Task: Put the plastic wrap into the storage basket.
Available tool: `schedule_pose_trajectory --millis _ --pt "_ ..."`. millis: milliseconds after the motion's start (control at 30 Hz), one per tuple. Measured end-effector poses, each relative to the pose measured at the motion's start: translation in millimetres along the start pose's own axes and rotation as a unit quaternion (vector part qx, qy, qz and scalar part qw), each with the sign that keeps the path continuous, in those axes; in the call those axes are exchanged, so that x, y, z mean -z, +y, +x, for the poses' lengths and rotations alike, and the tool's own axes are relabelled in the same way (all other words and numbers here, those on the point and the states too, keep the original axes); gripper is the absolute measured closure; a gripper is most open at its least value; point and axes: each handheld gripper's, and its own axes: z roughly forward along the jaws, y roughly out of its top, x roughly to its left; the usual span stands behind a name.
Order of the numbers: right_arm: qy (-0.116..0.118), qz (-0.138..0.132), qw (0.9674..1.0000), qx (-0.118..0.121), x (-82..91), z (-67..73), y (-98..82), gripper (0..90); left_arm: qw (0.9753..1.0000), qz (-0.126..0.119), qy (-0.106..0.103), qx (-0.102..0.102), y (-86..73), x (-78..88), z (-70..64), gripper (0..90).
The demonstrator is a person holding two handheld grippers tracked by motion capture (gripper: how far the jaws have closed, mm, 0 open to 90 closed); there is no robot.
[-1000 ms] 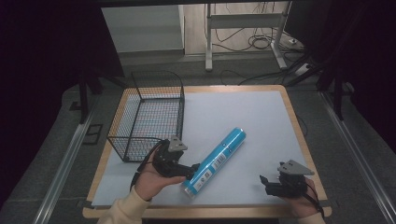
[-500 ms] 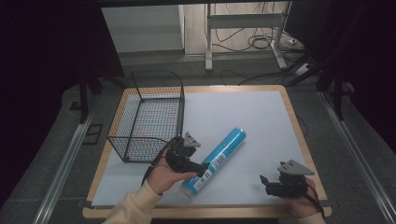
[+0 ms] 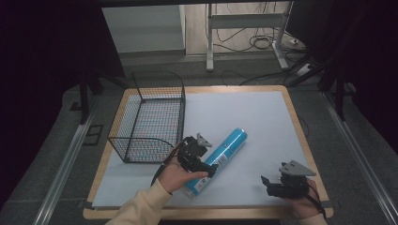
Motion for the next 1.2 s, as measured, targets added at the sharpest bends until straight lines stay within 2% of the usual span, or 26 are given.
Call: schedule_pose_trajectory --millis 200,600,700,967,1200 --pt "0.000 0.002 1.0000 -0.001 -0.2 -0.8 -0.4 10.6 1.0000 0.006 -0.007 0.003 5.0 -8.0 -0.2 13.4" --pt "0.001 0.000 1.0000 0.003 -0.5 -0.2 -0.5 10.6 0.9993 0.033 -0.016 0.005 17.2 -31.1 -3.4 14.3" --pt "0.001 0.000 1.0000 0.004 -0.6 -0.2 -0.5 10.6 0.9989 0.039 -0.024 0.006 19.4 -35.3 -4.2 14.3" --pt "-0.001 0.000 1.0000 0.002 -1.0 -0.6 -0.5 10.6 0.9981 0.058 -0.019 0.004 22.9 -49.7 -1.9 14.0" --pt "-0.002 -0.001 1.0000 0.002 -0.7 -0.7 -0.5 10.6 0.9969 0.074 -0.023 0.013 24.2 -62.5 0.3 14.5"
